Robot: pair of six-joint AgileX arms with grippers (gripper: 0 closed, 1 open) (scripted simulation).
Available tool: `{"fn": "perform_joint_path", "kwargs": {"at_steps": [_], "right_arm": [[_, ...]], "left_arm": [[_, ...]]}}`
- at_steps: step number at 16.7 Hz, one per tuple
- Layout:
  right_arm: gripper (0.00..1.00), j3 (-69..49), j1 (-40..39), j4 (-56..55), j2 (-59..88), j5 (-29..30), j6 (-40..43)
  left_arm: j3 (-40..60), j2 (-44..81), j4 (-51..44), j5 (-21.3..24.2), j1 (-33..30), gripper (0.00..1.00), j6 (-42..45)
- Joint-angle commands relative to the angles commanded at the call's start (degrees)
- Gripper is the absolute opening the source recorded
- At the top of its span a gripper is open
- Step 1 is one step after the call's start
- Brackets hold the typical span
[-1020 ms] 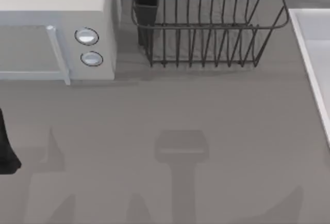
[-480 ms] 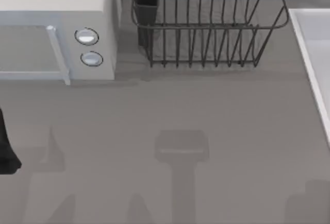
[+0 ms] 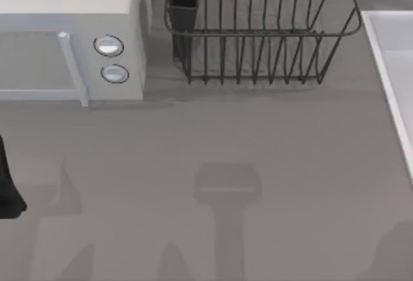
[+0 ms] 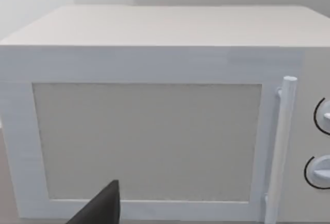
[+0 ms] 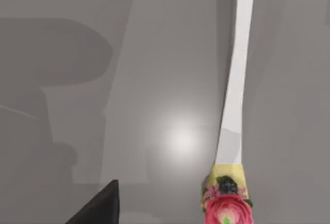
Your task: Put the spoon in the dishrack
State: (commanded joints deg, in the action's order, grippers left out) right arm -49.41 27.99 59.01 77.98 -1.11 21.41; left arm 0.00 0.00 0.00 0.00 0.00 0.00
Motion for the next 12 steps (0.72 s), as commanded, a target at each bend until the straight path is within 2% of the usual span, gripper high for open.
{"fn": "perform_joint_path", "kwargs": {"at_steps": [4, 12], "right_arm": [[1.00, 2.30, -0.03, -4.07, 2.17, -0.03, -0.24], [1.00, 13.15, -0.44, -26.07, 12.91, -0.03, -0.85]], "left_arm": [[0.00, 0.00, 0.00, 0.00, 0.00, 1.00, 0.00], [0.00, 0.00, 0.00, 0.00, 0.00, 1.00, 0.00]]}}
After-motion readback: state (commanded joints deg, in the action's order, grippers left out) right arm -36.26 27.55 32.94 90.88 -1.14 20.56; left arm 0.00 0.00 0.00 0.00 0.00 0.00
